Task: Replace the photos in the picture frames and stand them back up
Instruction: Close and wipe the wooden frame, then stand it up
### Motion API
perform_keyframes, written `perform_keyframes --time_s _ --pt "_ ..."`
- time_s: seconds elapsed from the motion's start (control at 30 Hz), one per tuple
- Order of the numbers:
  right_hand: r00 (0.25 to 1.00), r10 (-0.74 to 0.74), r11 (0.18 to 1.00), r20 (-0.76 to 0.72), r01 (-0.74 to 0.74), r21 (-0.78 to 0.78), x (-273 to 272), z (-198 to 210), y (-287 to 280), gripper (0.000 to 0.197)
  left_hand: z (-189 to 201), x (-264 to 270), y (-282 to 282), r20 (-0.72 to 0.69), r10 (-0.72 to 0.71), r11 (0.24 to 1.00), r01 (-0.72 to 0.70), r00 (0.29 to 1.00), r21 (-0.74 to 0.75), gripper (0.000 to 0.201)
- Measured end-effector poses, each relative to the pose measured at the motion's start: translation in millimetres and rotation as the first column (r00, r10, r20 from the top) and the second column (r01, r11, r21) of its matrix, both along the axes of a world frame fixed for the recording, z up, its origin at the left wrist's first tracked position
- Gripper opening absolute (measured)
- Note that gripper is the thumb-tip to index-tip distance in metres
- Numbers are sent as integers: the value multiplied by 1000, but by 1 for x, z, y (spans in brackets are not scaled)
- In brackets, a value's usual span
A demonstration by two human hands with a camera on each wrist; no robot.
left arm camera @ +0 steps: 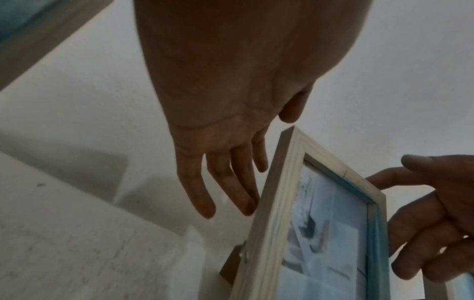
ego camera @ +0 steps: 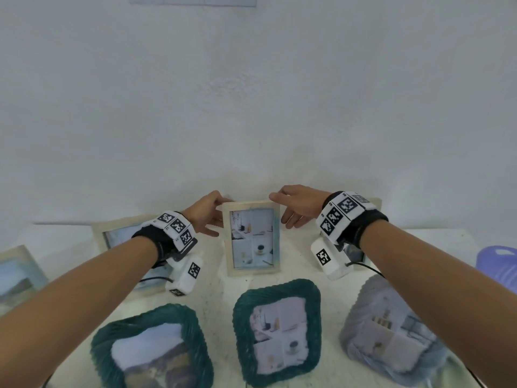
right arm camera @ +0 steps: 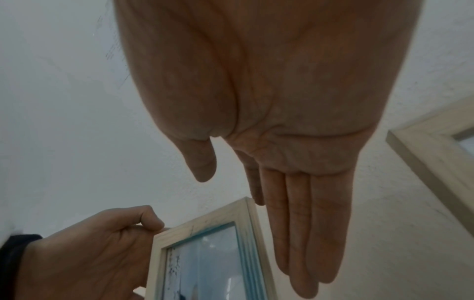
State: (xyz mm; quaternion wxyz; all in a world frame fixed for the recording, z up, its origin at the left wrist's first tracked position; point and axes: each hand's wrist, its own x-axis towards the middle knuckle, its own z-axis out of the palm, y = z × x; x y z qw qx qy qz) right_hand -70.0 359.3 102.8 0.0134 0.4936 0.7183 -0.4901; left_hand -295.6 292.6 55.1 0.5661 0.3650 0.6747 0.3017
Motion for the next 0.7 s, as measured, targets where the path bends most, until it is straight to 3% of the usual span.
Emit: perform_keyframes --time_s 0.17,0.27,0.37,0.47,0.57,0.63,0.7 --pt "999 -20 992 -45 25 121 20 18 6 51 26 7 8 -263 26 963 46 964 267 35" --pt "986 -89 971 -143 118 207 43 37 13 43 45 21 14 -485 97 859 174 869 483 24" --pt "957 -194 920 -214 253 300 75 52 23 33 63 54 21 -549 95 783 278 831 556 19" --pt "927 -311 870 -212 367 330 109 56 36 29 73 98 33 -608 -66 780 420 792 463 17" --pt "907 -405 860 -116 421 287 137 47 46 32 69 138 46 -698 -238 799 545 676 256 28" --pt "896 -443 859 -23 432 274 153 38 50 36 62 158 56 -735 -312 816 566 602 117 38" --pt "888 -458 864 33 437 249 165 26 52 38 55 174 62 -727 -372 832 555 577 15 37"
